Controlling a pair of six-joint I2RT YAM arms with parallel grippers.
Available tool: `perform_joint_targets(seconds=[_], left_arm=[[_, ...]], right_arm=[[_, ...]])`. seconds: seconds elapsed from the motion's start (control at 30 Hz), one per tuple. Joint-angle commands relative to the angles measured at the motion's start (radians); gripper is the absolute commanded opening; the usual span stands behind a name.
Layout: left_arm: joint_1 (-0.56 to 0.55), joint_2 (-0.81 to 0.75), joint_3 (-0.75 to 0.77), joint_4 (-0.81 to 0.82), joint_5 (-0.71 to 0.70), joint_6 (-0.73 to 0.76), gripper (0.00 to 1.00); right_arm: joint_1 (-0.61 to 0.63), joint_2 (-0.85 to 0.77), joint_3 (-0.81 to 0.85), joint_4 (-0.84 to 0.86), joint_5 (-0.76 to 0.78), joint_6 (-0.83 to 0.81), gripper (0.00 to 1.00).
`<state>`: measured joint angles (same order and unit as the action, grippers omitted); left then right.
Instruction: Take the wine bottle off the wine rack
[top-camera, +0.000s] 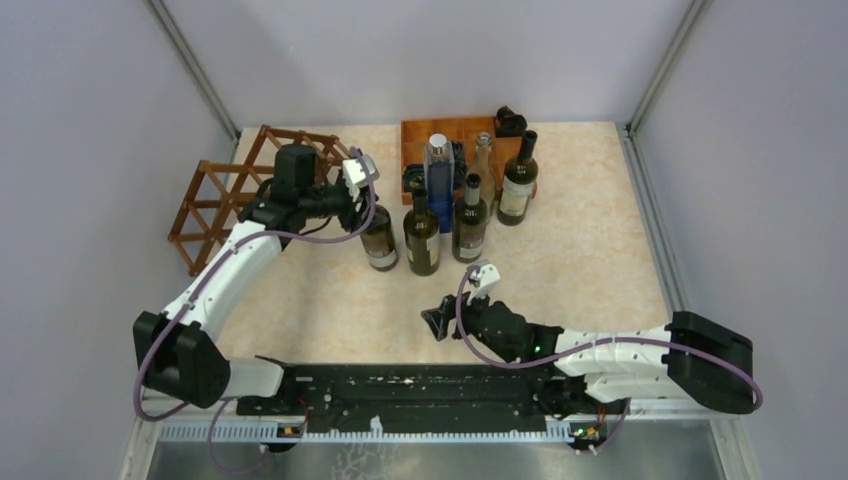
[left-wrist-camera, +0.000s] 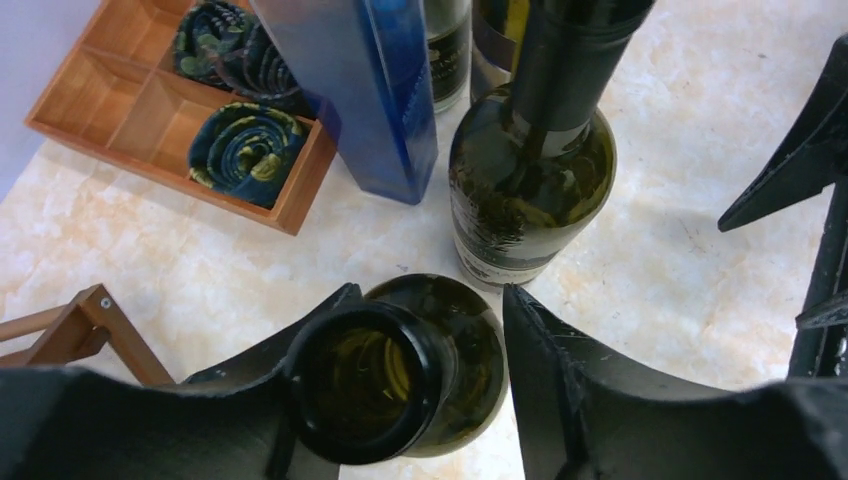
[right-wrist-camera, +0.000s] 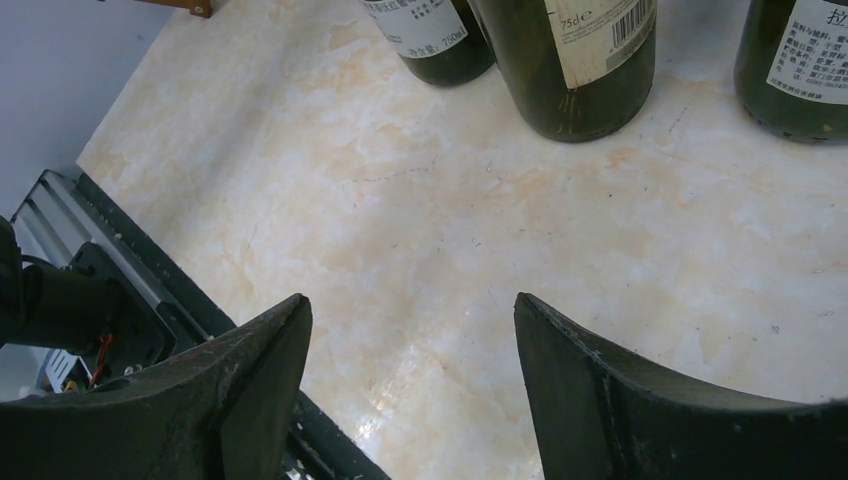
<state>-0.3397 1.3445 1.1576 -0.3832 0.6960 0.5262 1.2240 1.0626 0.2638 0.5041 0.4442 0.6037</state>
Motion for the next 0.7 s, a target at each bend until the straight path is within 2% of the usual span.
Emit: perform_joint_targets(seconds=[0.0, 0.07, 0.13, 0.27, 0.37, 0.47, 0.57, 0.67], left_arm=[[0.007, -0.069, -0.015, 0.071, 0.029, -0.034, 0.69], [0.007, -0.080, -0.011, 0.063, 0.025, -0.043, 0.81], [0.007, -0.093, -0.007, 0.047, 0.023, -0.042, 0.97], [0.007, -0.103, 0.019, -0.003, 0.026, -0.056, 0.99], [0.010, -0.077, 0.109, -0.090, -0.005, -0.088, 0.99], [0.063, -0.070, 0.169, -0.143, -0.005, -0.149, 0.99], [0.144, -0.128, 0.113, -0.078, -0.031, -0.211, 0.99], [0.206, -0.214, -0.021, 0.016, -0.087, -0.234, 0.99]], right_arm=[[0.012, -0.025, 0.037, 0.003, 0.029, -0.007, 0.77], [0.012, -0.031, 0.043, -0.012, 0.036, -0.007, 0.83], [0.012, -0.040, 0.047, -0.027, 0.047, -0.011, 0.97], [0.013, -0.070, 0.062, -0.073, 0.076, -0.027, 0.99], [0.012, -0.116, 0.082, -0.140, 0.117, -0.043, 0.99], [0.013, -0.211, 0.103, -0.255, 0.203, -0.053, 0.99], [0.011, -0.341, 0.115, -0.410, 0.335, -0.048, 0.99], [0.006, -0.495, 0.129, -0.633, 0.505, 0.030, 0.99]])
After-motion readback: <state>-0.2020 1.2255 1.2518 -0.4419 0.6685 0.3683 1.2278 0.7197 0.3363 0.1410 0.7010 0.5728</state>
